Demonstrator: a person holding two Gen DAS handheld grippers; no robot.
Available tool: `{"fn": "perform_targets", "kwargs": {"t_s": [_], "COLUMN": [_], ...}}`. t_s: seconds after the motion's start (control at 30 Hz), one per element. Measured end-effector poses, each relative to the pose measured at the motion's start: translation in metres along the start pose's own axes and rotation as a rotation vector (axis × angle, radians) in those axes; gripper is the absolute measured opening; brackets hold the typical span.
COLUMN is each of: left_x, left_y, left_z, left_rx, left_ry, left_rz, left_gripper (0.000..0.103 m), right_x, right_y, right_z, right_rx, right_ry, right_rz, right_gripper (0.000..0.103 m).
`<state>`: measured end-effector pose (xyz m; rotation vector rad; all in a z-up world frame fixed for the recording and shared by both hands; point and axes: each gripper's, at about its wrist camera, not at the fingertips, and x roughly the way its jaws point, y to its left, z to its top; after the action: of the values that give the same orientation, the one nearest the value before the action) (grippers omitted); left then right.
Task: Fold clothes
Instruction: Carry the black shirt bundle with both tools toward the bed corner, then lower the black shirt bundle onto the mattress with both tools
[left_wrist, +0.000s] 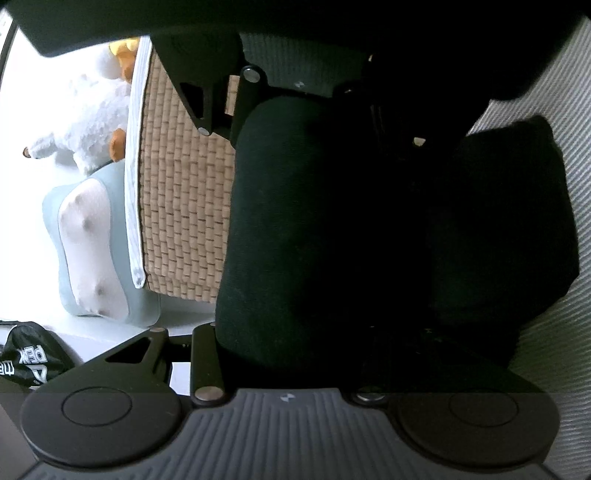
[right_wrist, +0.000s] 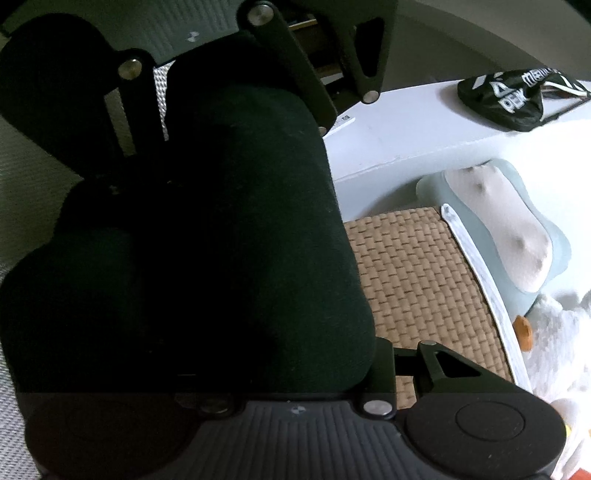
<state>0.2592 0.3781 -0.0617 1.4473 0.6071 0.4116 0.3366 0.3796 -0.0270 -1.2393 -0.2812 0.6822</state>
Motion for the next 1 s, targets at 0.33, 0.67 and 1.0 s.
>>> {"fn": "perform_targets", "kwargs": {"t_s": [0.33,0.67,1.0], "left_x": [-0.02,-0.025,-0.013], "left_y": [-0.017,-0.036,-0.004], "left_z": [-0.004,-0.008,-0.006], "left_rx": [-0.008,0.021,-0.053], "left_ry": [-0.011,-0.015,0.005], "left_rz": [-0.075,-0.108,-0.034], "left_gripper": [0.047,0.047,0.045], "right_x": [-0.021,-0.01,0.003], "right_y": [0.02,0.048,0.008], "right_z": [-0.008,-0.017,-0.004], "right_rx": [-0.007,-0.07,-0.059], "right_ry": [-0.015,-0.031,-0.03], "right_rz": [0.065,0.087,-0.005], "right_gripper": [0.051,0.059,0.041]}}
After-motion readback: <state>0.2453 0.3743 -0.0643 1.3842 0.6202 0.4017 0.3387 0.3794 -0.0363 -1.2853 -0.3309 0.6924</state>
